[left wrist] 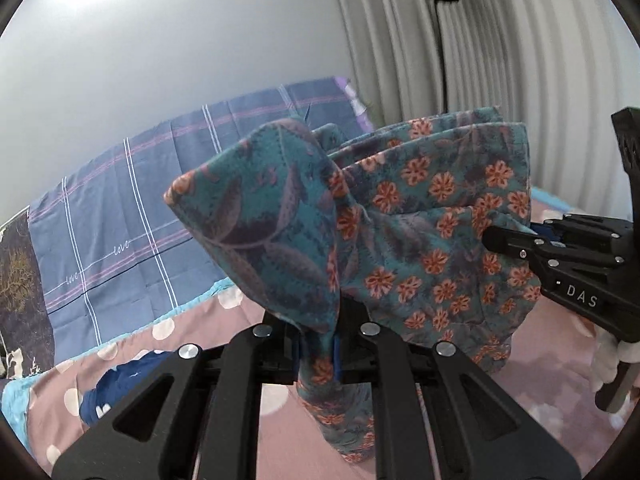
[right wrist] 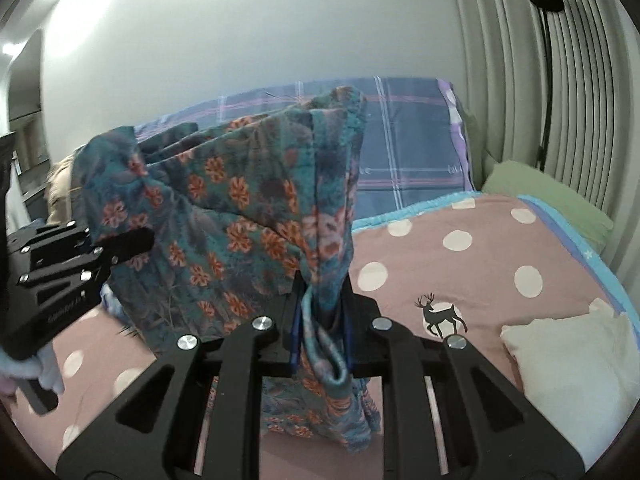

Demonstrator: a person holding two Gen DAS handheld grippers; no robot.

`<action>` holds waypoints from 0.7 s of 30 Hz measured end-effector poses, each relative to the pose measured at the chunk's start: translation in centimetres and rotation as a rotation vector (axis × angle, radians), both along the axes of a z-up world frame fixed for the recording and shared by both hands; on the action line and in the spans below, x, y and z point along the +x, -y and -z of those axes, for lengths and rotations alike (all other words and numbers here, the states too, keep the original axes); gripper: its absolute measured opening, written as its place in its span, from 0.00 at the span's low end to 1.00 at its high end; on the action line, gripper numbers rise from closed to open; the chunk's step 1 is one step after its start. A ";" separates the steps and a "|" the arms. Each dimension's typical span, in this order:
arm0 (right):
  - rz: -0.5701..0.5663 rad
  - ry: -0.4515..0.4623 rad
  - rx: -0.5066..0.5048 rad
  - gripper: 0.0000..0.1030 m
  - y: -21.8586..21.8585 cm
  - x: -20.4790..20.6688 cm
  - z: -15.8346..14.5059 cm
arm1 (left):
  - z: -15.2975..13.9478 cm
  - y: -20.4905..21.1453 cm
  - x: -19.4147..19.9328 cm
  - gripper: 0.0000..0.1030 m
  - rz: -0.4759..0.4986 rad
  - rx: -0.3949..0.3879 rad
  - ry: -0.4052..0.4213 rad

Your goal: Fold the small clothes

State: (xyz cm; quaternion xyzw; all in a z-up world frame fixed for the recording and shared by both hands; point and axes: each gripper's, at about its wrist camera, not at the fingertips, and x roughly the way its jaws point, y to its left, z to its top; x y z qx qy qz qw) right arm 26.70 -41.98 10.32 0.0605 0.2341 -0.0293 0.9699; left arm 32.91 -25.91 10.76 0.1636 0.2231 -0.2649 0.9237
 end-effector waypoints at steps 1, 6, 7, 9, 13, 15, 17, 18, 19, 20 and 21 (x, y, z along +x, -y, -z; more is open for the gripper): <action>0.005 -0.014 0.008 0.16 0.3 1.1 0.5 | 0.8 0.5 1.5 0.22 -0.021 0.013 -0.012; 0.197 -0.152 0.019 0.47 2.6 7.9 6.5 | 6.8 0.6 7.5 0.55 -0.267 0.159 -0.008; 0.221 -0.171 0.025 0.47 3.1 8.3 7.5 | 7.9 0.1 8.0 0.55 -0.269 0.164 -0.025; 0.221 -0.240 0.065 0.47 3.7 8.6 10.8 | 10.4 -0.8 8.1 0.56 -0.227 0.154 -0.088; 0.204 -0.401 0.029 0.46 3.8 8.4 17.0 | 17.2 -1.1 6.9 0.58 -0.106 0.246 -0.246; 0.207 -0.388 0.124 0.48 4.4 6.7 18.0 | 19.5 -1.7 5.7 0.58 -0.106 0.285 -0.206; 0.217 -0.393 0.165 0.49 4.8 6.0 17.7 | 19.5 -2.1 4.7 0.57 -0.127 0.267 -0.184; 0.222 -0.394 0.153 0.49 4.6 5.5 17.3 | 19.3 -2.6 4.7 0.57 -0.142 0.243 -0.219; 0.219 -0.386 0.117 0.49 4.0 4.8 16.7 | 19.0 -2.7 4.6 0.57 -0.142 0.230 -0.235; 0.207 -0.378 0.075 0.49 3.5 4.1 16.2 | 18.6 -3.2 4.2 0.57 -0.132 0.212 -0.250; 0.193 -0.370 0.038 0.49 2.8 3.2 15.8 | 18.4 -3.4 3.4 0.57 -0.128 0.209 -0.243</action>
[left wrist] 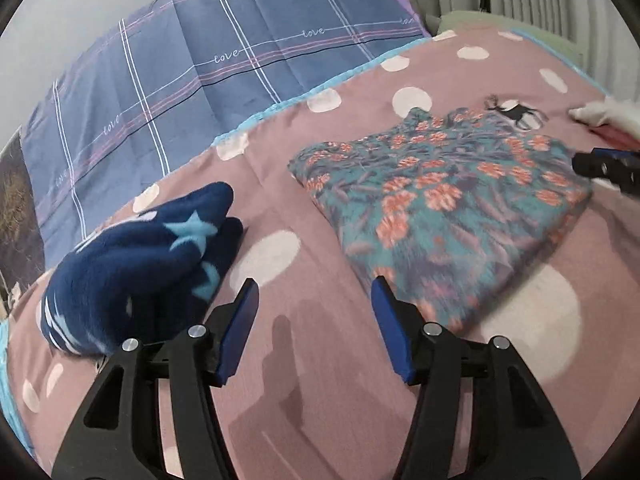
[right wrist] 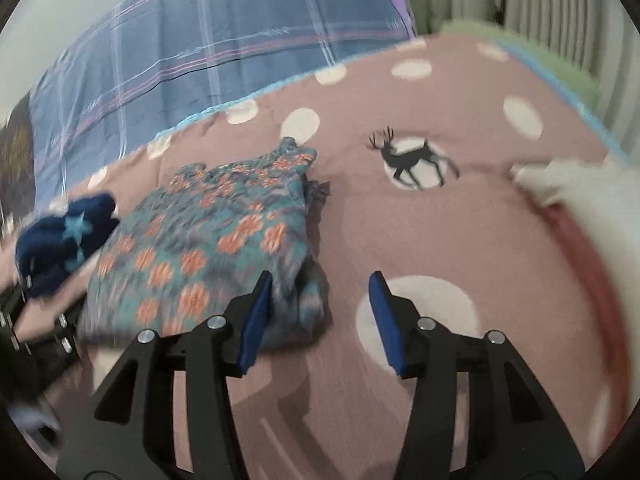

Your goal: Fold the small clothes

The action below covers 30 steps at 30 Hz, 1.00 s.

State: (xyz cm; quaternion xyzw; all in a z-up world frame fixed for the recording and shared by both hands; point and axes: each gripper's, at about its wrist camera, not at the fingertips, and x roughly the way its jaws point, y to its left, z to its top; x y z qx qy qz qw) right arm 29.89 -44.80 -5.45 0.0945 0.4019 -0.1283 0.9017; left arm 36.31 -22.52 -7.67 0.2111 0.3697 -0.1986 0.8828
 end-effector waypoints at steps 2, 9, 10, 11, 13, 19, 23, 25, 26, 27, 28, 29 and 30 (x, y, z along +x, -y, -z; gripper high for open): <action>-0.048 0.018 -0.044 0.54 -1.5 -2.2 -1.2 | -0.8 -0.4 -1.6 0.58 0.013 -0.014 0.024; -0.114 0.190 -0.047 0.83 -4.4 -14.0 -5.0 | -6.4 -2.5 -11.3 0.83 0.042 -0.240 0.058; -0.099 0.222 -0.060 0.87 -4.7 -15.6 -5.5 | -7.1 -2.8 -12.9 0.85 0.057 -0.265 0.072; -0.068 0.264 -0.075 0.89 -5.0 -17.9 -6.2 | -7.8 -3.1 -14.3 0.87 0.068 -0.284 0.082; -0.027 0.310 -0.082 0.92 -5.5 -20.7 -7.2 | -8.6 -3.6 -16.4 0.94 0.073 -0.314 0.098; -0.004 0.349 -0.048 0.95 -7.0 -27.3 -9.6 | -10.3 -5.6 -23.0 0.98 0.048 -0.391 0.120; -0.005 0.375 -0.036 0.98 -8.3 -30.6 -10.7 | -11.3 -7.0 -26.9 0.99 0.029 -0.383 0.166; 0.000 0.375 -0.031 0.98 -9.1 -31.9 -10.9 | -11.8 -7.7 -29.0 0.99 0.025 -0.385 0.199; 0.007 0.368 -0.033 0.98 -9.5 -32.4 -10.8 | -12.0 -8.1 -29.7 0.99 0.025 -0.393 0.208; 0.011 0.364 -0.032 0.98 -9.9 -32.8 -10.6 | -12.1 -8.5 -30.7 0.99 0.032 -0.402 0.212; 0.010 0.362 -0.028 0.98 -10.3 -33.2 -10.5 | -12.1 -8.7 -31.3 0.99 0.037 -0.404 0.212; 0.002 0.352 -0.019 0.98 -10.7 -33.5 -10.2 | -12.2 -8.9 -31.9 0.99 0.036 -0.399 0.213; -0.004 0.342 -0.016 0.98 -11.0 -33.7 -10.2 | -12.2 -9.1 -32.4 0.99 0.026 -0.387 0.219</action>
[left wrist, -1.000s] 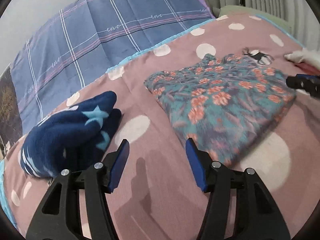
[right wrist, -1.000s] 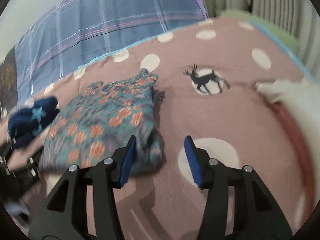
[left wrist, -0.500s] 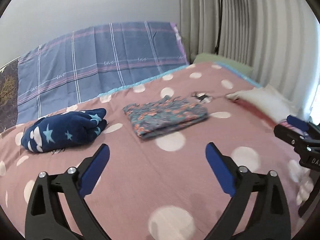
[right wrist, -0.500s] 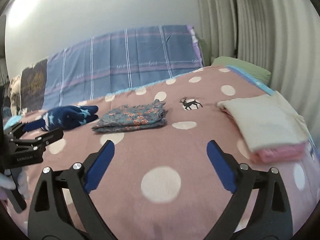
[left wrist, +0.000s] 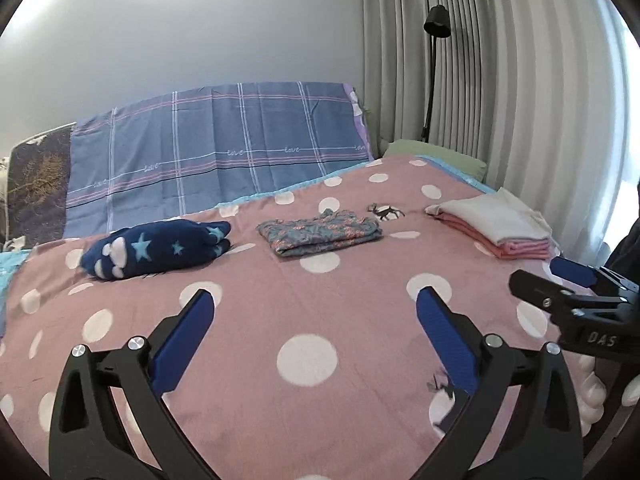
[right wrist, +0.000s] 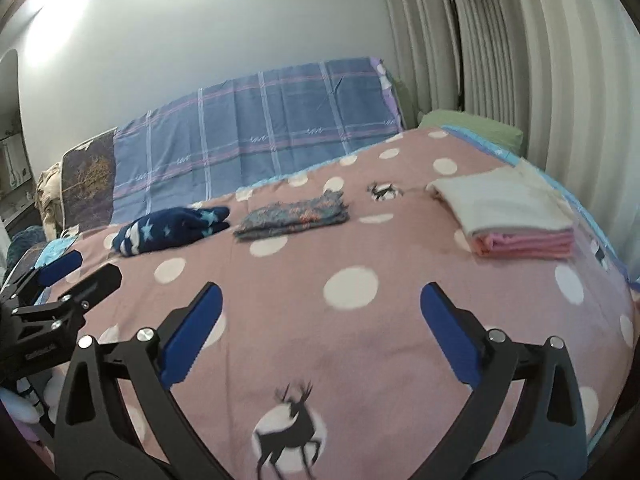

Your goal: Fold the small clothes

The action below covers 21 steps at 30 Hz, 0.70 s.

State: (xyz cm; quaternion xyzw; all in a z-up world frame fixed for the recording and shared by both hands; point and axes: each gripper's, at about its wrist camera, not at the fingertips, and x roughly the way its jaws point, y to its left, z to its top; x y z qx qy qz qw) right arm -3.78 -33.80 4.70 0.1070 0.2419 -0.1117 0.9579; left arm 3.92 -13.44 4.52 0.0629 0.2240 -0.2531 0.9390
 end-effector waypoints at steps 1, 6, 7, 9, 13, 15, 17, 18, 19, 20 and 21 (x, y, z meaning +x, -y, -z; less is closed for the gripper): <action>-0.003 -0.011 -0.003 0.98 -0.3 -0.1 0.0 | -0.1 -0.2 -0.5 0.99 -0.019 0.013 0.008; 0.011 -0.016 -0.018 0.98 -1.3 -0.7 -0.7 | -0.5 -1.2 -1.5 0.99 -0.042 -0.002 -0.010; 0.012 -0.021 -0.022 0.98 -1.4 -0.6 -0.8 | -0.4 -1.3 -1.5 0.99 -0.052 -0.004 -0.018; 0.015 -0.034 -0.037 0.98 -1.8 -0.5 -0.9 | -0.4 -1.6 -1.6 0.99 -0.066 -0.003 -0.032; 0.011 -0.047 -0.049 0.98 -2.4 -0.6 -0.8 | 0.0 -1.5 -1.7 0.99 -0.045 0.000 -0.047; 0.007 -0.050 -0.049 0.98 -2.5 -0.5 -0.8 | 0.1 -1.2 -1.9 0.99 -0.033 0.005 -0.052; 0.012 -0.056 -0.054 0.98 -2.5 -0.5 -0.8 | 0.2 -1.1 -1.9 0.99 -0.022 0.010 -0.053; 0.016 -0.059 -0.058 0.98 -2.4 -0.4 -0.7 | 0.3 -0.9 -2.0 0.99 -0.017 0.010 -0.054; 0.018 -0.061 -0.058 0.98 -2.4 -0.4 -0.7 | 0.4 -0.9 -2.0 0.99 -0.010 0.008 -0.057; 0.019 -0.063 -0.056 0.98 -2.3 -0.3 -0.7 | 0.4 -0.8 -2.0 0.99 -0.005 0.005 -0.061; 0.021 -0.063 -0.053 0.98 -2.2 -0.4 -0.6 | 0.5 -0.8 -1.9 0.99 -0.001 -0.001 -0.068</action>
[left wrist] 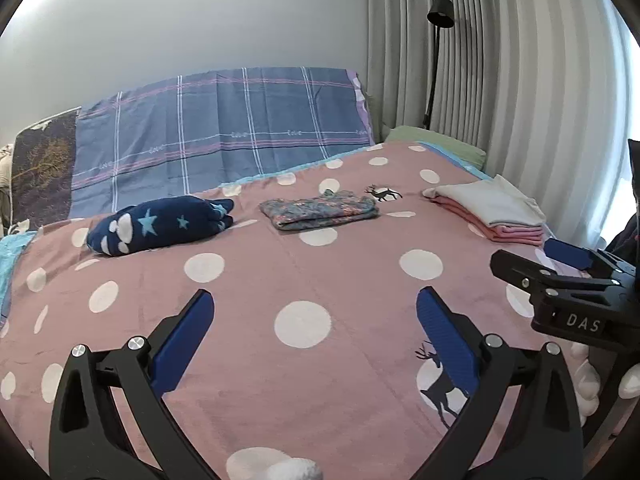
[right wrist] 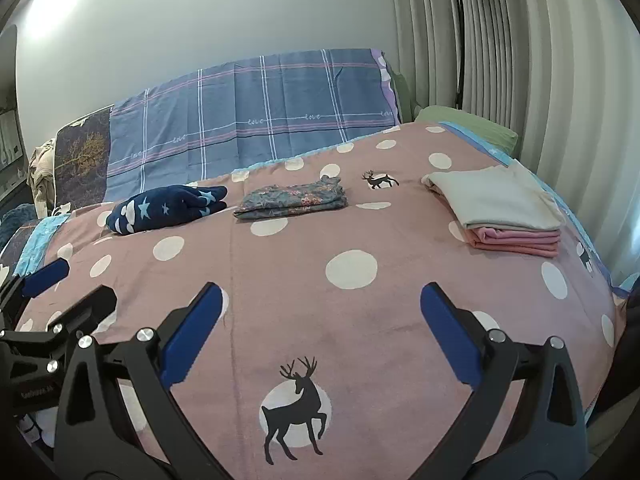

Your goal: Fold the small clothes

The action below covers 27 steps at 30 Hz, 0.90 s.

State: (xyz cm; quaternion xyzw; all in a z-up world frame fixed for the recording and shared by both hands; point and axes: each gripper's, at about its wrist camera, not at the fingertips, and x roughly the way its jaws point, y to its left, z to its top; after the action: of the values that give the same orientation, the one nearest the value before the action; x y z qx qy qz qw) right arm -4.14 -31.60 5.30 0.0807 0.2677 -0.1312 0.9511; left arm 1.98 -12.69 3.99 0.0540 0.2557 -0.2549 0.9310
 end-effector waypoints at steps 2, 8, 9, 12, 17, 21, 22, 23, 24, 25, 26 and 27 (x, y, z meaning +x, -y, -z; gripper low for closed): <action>0.003 -0.003 0.007 0.98 0.2 0.1 0.1 | 0.1 0.1 0.1 0.99 0.005 -0.006 -0.010; 0.002 -0.017 0.012 0.98 0.4 0.3 0.5 | 0.7 0.4 0.5 0.99 0.002 -0.002 -0.045; 0.002 -0.018 0.011 0.98 0.4 0.4 0.5 | 0.8 0.4 0.5 0.99 0.002 -0.002 -0.047; 0.005 -0.024 0.005 0.98 0.5 0.5 0.6 | 0.9 0.5 0.5 0.99 0.000 0.005 -0.050; 0.002 -0.032 0.012 0.98 0.5 0.7 0.9 | 1.1 0.6 0.5 0.99 -0.001 0.007 -0.056; -0.001 -0.037 0.012 0.98 0.5 0.9 0.9 | 1.2 0.6 0.5 0.99 -0.002 0.007 -0.057; -0.002 -0.038 0.012 0.98 0.5 0.9 1.0 | 1.2 0.6 0.5 0.99 -0.002 0.007 -0.058; -0.003 -0.039 0.011 0.98 0.5 1.0 1.0 | 1.2 0.5 0.5 0.99 -0.001 0.007 -0.059; -0.002 -0.040 0.010 0.98 0.4 1.0 1.0 | 1.2 0.5 0.5 0.99 -0.001 0.007 -0.058; -0.002 -0.041 0.009 0.98 0.4 1.0 1.1 | 1.2 0.5 0.5 0.99 0.000 0.006 -0.058; -0.002 -0.042 0.009 0.98 0.4 1.1 1.1 | 1.2 0.5 0.5 0.99 0.001 0.006 -0.058; -0.001 -0.041 0.010 0.98 0.4 1.1 1.1 | 1.2 0.5 0.4 0.99 0.003 0.006 -0.057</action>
State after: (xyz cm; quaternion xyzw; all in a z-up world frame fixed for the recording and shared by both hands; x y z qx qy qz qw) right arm -3.07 -31.99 4.23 0.0824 0.2880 -0.1309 0.9450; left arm 2.40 -13.21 2.77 0.0500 0.2827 -0.2567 0.9229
